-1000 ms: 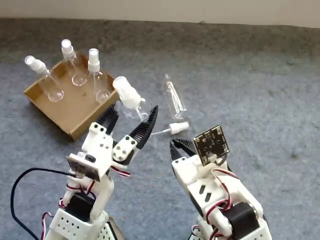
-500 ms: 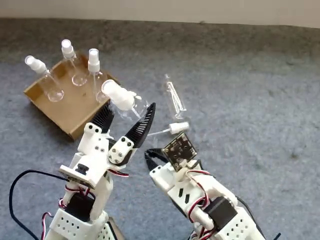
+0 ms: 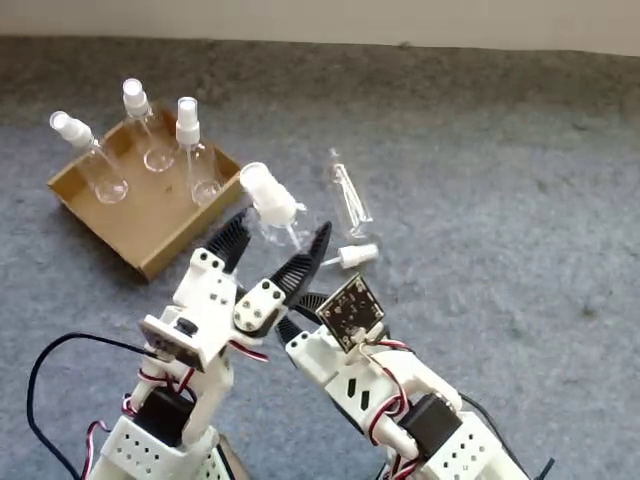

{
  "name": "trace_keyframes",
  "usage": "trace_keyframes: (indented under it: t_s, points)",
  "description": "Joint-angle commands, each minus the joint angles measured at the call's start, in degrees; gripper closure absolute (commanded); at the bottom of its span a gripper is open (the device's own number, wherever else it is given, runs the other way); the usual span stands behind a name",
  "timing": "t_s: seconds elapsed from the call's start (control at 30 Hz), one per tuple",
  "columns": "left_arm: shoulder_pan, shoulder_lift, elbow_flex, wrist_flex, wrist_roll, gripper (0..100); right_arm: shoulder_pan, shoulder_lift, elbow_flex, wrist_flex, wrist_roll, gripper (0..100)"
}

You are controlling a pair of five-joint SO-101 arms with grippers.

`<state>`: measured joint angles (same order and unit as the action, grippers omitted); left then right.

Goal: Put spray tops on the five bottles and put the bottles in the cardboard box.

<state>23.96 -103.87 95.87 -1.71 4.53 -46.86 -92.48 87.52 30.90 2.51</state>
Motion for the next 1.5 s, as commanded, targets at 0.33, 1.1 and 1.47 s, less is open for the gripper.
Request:
trace_keyframes:
  t_s: [0.33,1.1,1.47]
  points:
    - [1.89,-0.13,1.27,2.81,-0.09,88,-0.31,-12.97,1.45,3.03,-0.35,99.0]
    - [1.89,-0.40,1.27,8.97,-0.09,88,14.90,-12.97,4.97,2.86,-0.09,99.0]
    - [1.27,-0.40,1.27,9.05,-0.44,88,14.99,-12.97,5.14,2.95,-0.09,99.0]
